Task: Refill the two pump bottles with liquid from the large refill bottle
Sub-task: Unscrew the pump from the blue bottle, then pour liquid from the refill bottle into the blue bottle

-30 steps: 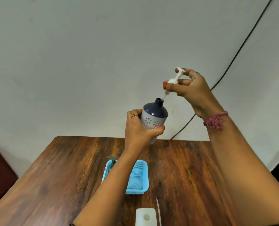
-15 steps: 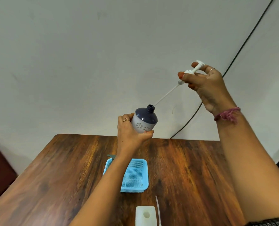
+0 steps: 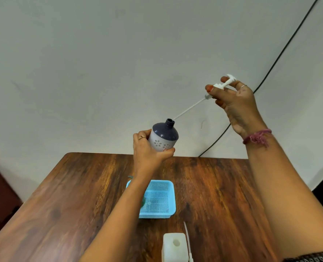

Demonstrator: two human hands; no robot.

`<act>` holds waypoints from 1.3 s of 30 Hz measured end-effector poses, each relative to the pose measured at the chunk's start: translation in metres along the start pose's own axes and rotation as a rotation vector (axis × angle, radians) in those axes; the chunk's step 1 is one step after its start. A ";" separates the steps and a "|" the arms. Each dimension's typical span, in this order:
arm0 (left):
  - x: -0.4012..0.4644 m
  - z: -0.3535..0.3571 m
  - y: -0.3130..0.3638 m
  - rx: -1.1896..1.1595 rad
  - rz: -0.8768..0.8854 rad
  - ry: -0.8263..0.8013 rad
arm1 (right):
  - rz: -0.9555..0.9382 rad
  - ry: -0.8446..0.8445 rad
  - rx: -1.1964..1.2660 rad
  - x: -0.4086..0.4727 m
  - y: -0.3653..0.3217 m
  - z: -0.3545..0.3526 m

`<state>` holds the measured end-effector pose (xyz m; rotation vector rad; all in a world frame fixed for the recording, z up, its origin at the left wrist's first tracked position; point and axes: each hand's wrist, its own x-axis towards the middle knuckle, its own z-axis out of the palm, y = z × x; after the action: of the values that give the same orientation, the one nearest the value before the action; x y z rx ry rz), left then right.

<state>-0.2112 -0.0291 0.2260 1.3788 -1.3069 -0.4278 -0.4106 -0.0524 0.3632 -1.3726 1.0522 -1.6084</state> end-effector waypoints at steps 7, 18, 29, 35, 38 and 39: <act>0.005 -0.037 -0.029 -0.063 -0.064 -0.002 | -0.026 0.175 0.042 -0.045 0.010 0.038; -0.002 -0.091 -0.096 -0.151 -0.109 -0.063 | 0.180 0.407 0.052 -0.192 0.132 0.135; -0.036 -0.103 -0.145 -0.204 -0.217 -0.171 | 0.557 0.527 -0.205 -0.325 0.254 0.164; -0.043 -0.101 -0.153 -0.217 -0.256 -0.197 | 0.700 0.527 -0.367 -0.361 0.299 0.148; -0.043 -0.100 -0.151 -0.225 -0.268 -0.204 | 0.732 0.468 -0.448 -0.368 0.317 0.143; -0.043 -0.100 -0.151 -0.228 -0.269 -0.206 | 0.736 0.449 -0.475 -0.369 0.322 0.141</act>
<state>-0.0741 0.0154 0.1088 1.3464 -1.1962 -0.8951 -0.2101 0.1526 -0.0579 -0.7244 2.0207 -1.1487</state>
